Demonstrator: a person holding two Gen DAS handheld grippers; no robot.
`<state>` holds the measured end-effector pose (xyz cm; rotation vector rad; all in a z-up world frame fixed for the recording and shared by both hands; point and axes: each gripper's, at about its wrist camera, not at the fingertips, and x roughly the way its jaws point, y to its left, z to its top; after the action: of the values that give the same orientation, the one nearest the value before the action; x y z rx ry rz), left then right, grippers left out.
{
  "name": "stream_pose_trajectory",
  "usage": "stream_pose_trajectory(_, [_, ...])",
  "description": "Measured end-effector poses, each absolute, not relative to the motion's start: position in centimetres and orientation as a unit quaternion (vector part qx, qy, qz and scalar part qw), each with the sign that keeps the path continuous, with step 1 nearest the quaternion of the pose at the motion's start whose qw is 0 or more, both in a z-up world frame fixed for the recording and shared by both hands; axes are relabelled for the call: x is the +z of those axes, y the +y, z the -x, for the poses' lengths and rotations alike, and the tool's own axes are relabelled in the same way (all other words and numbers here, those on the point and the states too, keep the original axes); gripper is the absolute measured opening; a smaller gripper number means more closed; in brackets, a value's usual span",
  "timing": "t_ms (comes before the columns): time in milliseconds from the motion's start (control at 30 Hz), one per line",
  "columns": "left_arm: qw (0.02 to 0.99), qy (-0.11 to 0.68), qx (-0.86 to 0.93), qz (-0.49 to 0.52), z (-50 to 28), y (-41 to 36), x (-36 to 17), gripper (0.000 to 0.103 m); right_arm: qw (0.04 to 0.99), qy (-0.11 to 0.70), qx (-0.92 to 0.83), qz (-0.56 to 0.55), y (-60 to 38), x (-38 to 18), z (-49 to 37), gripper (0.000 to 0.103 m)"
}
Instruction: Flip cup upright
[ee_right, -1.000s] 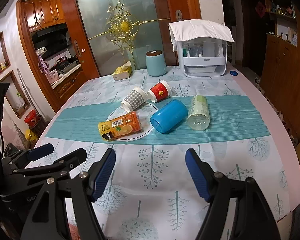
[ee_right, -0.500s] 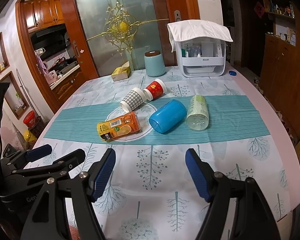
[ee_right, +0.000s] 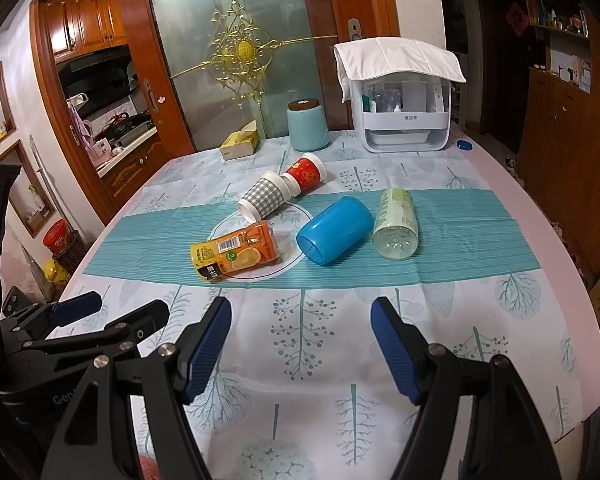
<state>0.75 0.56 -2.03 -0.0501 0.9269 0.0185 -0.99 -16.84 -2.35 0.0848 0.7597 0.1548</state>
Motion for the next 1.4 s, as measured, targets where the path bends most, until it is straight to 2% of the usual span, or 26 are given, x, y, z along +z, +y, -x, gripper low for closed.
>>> stream_pose_trajectory(933, [0.887, 0.461, 0.014, 0.037, -3.3, 1.8, -3.9, 0.084, 0.93, 0.357, 0.09, -0.017, -15.2, -3.8, -0.9, 0.073])
stream_pose_trajectory(1400, [0.869, 0.49, 0.057, 0.035, -8.0, 4.8, -7.6, 0.085, 0.918, 0.362, 0.16, 0.041, -12.0, -6.2, -6.1, 0.073])
